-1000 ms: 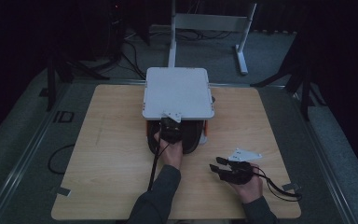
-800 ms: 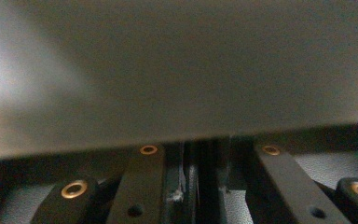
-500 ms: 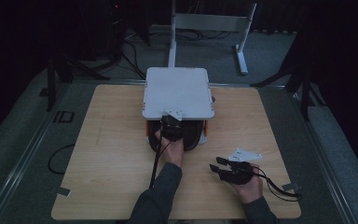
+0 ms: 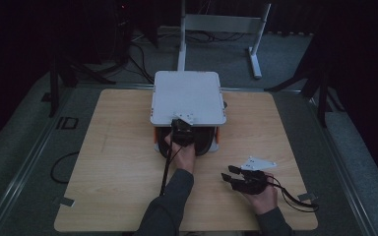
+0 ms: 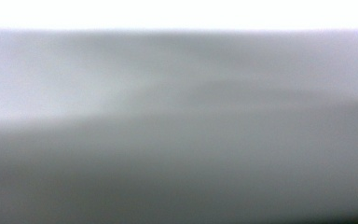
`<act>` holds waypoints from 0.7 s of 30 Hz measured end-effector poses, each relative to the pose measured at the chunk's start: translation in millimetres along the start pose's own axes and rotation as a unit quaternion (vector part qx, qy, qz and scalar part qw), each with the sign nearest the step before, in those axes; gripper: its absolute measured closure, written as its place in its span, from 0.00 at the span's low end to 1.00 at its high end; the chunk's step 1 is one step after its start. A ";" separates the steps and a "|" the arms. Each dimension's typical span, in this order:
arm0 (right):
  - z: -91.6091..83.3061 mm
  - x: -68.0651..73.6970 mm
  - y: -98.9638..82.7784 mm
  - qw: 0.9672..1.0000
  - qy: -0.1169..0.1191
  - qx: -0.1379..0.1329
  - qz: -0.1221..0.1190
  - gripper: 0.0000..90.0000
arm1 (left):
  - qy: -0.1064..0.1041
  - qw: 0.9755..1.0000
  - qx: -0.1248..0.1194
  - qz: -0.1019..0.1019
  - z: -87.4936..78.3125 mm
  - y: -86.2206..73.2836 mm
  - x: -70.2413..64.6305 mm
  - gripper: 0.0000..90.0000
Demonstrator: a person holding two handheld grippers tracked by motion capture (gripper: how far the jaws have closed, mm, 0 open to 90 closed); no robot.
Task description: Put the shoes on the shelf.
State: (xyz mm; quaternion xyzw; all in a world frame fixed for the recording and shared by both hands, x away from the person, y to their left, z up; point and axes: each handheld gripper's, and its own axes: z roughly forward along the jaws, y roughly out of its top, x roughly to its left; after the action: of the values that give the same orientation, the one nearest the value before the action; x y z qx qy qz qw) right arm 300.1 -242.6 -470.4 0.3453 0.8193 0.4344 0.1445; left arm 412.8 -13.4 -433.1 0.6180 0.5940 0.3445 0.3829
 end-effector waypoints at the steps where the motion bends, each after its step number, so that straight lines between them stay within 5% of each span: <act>1: -0.1 0.0 0.0 1.000 0.000 0.000 0.000 0.61 | 0.000 1.000 0.000 -0.001 0.4 0.5 -0.3 0.81; 15: -1.5 0.2 0.0 1.000 -0.002 -0.003 -0.002 0.61 | 0.011 1.000 -0.004 0.000 5.8 0.8 -4.0 0.80; 21: -1.7 0.3 0.0 1.000 -0.001 -0.003 -0.002 0.60 | -0.008 1.000 0.014 0.009 1.6 -0.8 -1.8 0.56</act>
State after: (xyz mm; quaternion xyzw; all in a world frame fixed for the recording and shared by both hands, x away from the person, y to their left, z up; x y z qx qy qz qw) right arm 299.0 -243.5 -469.5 0.3435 0.8187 0.4358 0.1476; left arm 413.7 -15.4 -434.5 0.6314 0.5901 0.3346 0.3757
